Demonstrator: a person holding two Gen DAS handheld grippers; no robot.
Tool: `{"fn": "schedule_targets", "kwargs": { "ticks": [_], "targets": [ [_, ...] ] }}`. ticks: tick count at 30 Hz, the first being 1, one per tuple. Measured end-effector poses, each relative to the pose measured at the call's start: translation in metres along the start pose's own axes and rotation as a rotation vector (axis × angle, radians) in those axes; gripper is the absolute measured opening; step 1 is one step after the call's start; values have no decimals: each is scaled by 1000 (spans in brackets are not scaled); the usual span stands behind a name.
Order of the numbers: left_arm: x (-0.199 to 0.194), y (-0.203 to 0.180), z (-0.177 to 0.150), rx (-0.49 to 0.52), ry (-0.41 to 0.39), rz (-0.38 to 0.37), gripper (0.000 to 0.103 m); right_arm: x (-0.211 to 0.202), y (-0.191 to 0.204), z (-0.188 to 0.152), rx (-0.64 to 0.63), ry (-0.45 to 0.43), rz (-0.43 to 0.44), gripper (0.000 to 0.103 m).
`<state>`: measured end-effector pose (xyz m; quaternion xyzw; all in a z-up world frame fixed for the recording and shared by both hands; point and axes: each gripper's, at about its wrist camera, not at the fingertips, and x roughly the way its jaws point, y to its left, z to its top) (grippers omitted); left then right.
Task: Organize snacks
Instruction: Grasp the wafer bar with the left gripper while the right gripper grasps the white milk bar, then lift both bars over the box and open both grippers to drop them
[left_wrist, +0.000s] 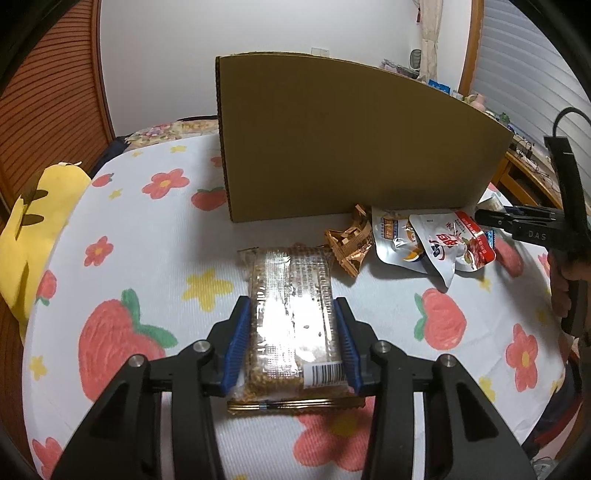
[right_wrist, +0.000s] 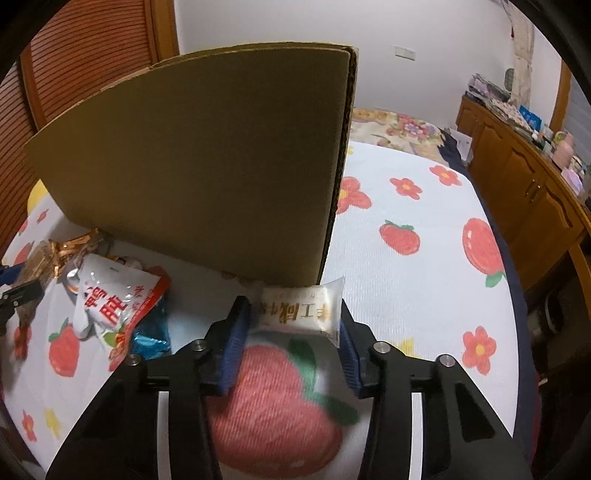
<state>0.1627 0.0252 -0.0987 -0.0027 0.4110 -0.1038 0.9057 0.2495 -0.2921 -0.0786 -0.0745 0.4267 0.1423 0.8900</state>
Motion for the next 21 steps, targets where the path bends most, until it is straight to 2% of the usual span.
{"fn": "schedule_targets", "kwargs": {
  "ticks": [10,21],
  "targets": [
    [-1,1,0,-9,-9,-7,43,-16,0,-15,12,-53,38,36],
    [-5,2,-2,-19,-34,-17,43,-59,13,-40,25,-150,99,34]
  ]
}}
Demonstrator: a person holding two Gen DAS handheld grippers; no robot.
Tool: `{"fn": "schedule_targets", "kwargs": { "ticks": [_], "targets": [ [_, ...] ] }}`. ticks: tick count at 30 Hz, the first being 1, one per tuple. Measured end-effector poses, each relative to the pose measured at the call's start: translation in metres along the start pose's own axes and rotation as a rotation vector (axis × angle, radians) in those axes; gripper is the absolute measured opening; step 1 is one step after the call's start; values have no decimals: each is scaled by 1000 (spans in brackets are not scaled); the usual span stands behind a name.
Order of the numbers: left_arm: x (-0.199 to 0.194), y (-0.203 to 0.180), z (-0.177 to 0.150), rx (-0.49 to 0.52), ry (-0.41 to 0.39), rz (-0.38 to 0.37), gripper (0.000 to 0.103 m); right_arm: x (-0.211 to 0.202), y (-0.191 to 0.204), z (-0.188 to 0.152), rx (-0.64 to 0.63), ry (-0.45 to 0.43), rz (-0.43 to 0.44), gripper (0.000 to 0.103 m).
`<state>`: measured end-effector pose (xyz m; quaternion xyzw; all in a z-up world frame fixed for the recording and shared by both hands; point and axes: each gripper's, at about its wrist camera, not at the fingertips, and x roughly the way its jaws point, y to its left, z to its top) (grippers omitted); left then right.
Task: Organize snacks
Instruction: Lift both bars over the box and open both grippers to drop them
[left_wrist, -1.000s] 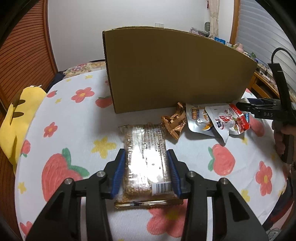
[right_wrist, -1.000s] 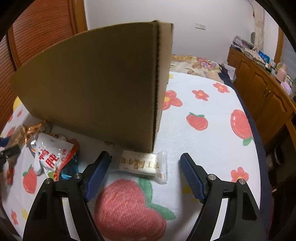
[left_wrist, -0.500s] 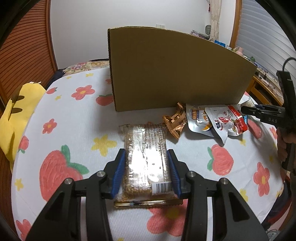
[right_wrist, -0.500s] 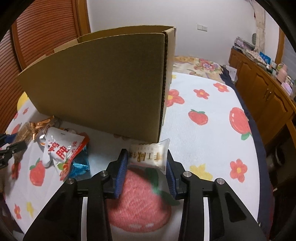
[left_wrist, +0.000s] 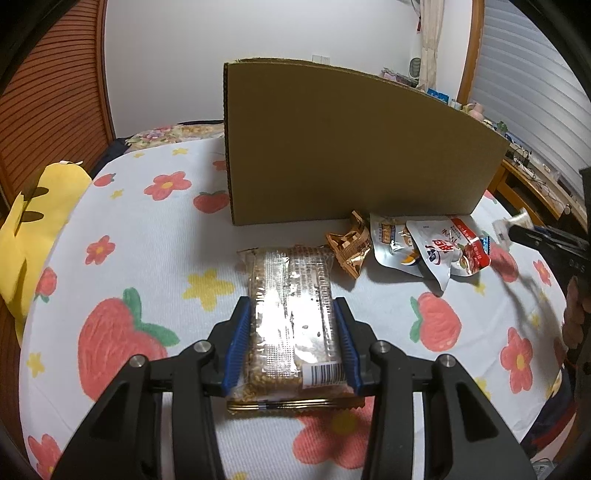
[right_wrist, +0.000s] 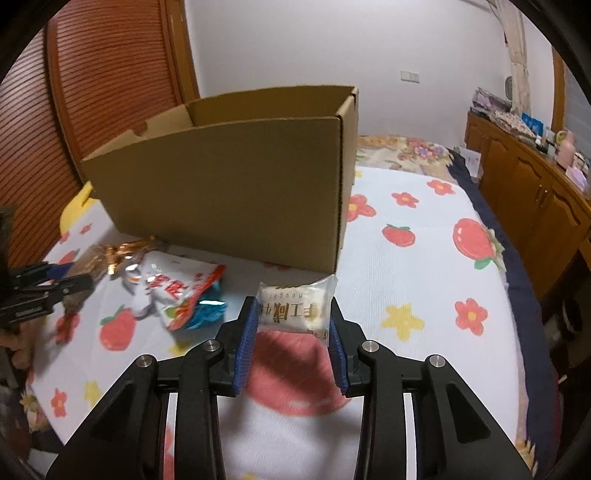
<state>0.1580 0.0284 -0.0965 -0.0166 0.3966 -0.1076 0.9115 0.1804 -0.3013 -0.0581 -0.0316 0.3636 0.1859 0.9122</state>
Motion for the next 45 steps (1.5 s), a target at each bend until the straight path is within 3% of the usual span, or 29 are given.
{"fn": "schedule_targets", "kwargs": {
  "ticks": [5,20,33,45],
  "targets": [
    [-4,0,0,-1,-23,-15,42,-13,-1,-9,46,-31,34,34],
    [-16,2,-1,-11,-93,-21,42,-26,-1,-35,57,-49,25,34],
    [-29,9,6,-44,-123,-43,42,-44,15,-18,23,-106,52,34],
    [-69,-15,59,47,-238,-37,42,-58,38,22,-47,-185,74,34]
  ]
}}
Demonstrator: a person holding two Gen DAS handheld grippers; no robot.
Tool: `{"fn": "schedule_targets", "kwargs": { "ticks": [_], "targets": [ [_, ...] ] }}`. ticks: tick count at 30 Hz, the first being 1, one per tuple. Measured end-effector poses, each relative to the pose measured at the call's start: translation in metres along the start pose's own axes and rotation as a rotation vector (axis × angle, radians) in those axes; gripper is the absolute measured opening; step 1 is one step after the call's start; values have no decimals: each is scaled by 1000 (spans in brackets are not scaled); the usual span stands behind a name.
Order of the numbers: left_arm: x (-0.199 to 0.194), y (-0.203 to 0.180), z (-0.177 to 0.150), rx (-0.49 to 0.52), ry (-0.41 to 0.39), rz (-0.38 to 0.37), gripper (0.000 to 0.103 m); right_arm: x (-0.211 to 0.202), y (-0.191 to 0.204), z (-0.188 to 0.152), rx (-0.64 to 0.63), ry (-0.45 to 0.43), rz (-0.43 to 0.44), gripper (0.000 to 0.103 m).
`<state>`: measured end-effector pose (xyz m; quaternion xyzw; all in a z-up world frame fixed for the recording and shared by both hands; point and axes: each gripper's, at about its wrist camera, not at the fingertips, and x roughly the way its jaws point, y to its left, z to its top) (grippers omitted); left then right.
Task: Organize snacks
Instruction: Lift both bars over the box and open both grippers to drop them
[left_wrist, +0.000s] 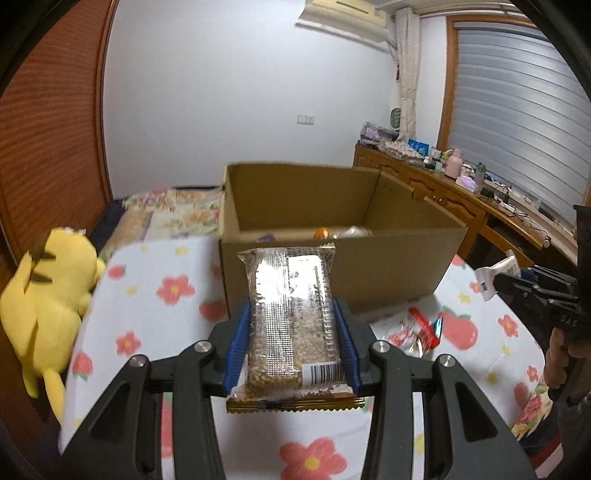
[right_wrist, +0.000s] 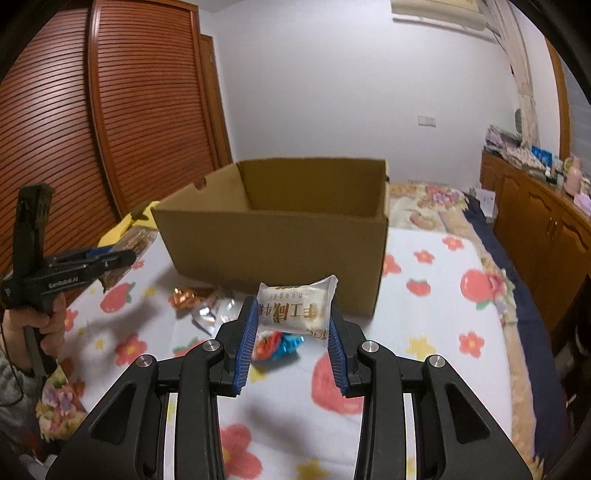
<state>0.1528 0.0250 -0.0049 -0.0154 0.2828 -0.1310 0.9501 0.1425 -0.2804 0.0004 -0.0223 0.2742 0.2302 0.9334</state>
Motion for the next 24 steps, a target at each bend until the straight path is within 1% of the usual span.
{"fn": "schedule_targets", "kwargs": {
  "ticks": [7,12,19,24],
  "targets": [
    [3,-16,33,62,-44,2,42,8,7,28,-38,-32,1,34],
    [6,-21,49,74,-58,8,42,14,8,48,-56,-58,-10,34],
    [18,-21,68,74,-57,19,42,21,9,66,-74,-75,-27,34],
    [27,-19,70,79,-42,41,42,34,4,74,-78,-63,-45,34]
  ]
}}
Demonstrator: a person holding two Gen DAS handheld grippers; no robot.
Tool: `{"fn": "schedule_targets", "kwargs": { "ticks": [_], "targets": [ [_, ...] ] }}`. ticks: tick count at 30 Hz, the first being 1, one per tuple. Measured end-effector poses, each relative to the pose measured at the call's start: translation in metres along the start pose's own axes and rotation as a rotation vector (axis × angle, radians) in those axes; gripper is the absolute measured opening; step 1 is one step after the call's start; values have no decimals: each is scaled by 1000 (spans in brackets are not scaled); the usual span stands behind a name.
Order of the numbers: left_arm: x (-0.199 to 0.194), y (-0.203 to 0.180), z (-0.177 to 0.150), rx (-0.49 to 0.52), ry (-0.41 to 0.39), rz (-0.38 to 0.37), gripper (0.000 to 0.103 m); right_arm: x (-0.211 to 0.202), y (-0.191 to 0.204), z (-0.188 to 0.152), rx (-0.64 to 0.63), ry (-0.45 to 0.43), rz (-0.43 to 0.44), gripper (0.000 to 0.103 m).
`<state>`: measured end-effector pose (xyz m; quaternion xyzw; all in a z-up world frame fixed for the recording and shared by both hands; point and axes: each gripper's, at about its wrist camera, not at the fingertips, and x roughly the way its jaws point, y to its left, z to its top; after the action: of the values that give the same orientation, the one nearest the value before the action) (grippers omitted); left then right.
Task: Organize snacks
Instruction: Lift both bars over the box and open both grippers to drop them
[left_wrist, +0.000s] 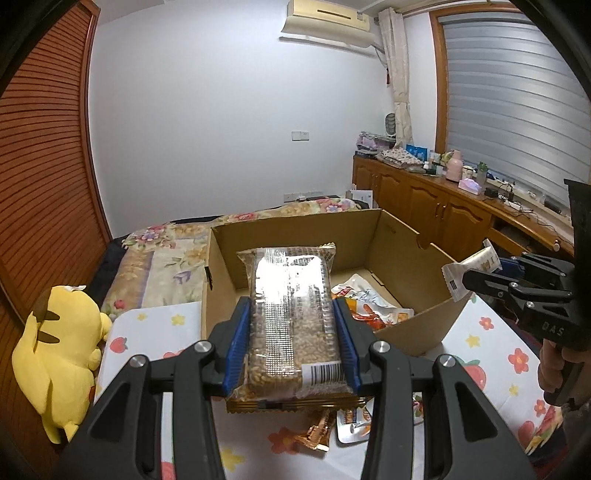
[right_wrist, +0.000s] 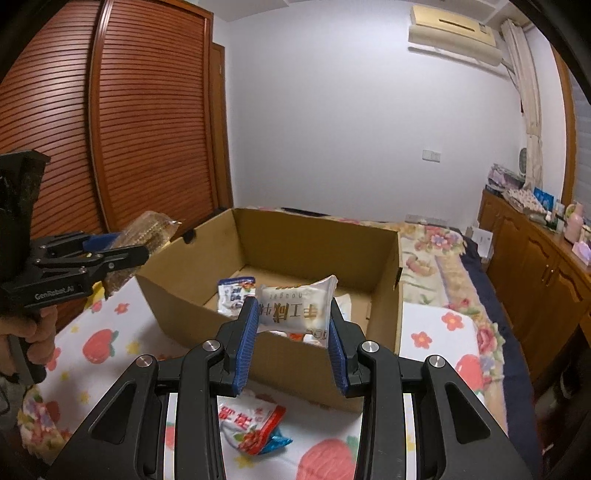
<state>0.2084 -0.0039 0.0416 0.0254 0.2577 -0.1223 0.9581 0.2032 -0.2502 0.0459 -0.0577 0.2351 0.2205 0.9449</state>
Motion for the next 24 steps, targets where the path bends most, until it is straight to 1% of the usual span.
{"fn": "schedule_targets", "kwargs": {
  "ticks": [7,17,21,22,23,24],
  "targets": [
    [16,1,1,11,23,27,42,18,-12,-1,29,36,-9,34],
    [54,9,3,-52,104,12,43,47,-20,3,56,87,-18,34],
    [58,7,3,-50,109,15,43,57,-18,2,51,107,-20,34],
    [58,6,3,-47,109,17,43,59,-18,1,48,112,-21,34],
    [58,6,4,-46,110,18,43,61,-17,1,46,115,-22,30],
    [58,5,4,-45,110,18,43,64,-16,0,44,123,-21,28]
  ]
}}
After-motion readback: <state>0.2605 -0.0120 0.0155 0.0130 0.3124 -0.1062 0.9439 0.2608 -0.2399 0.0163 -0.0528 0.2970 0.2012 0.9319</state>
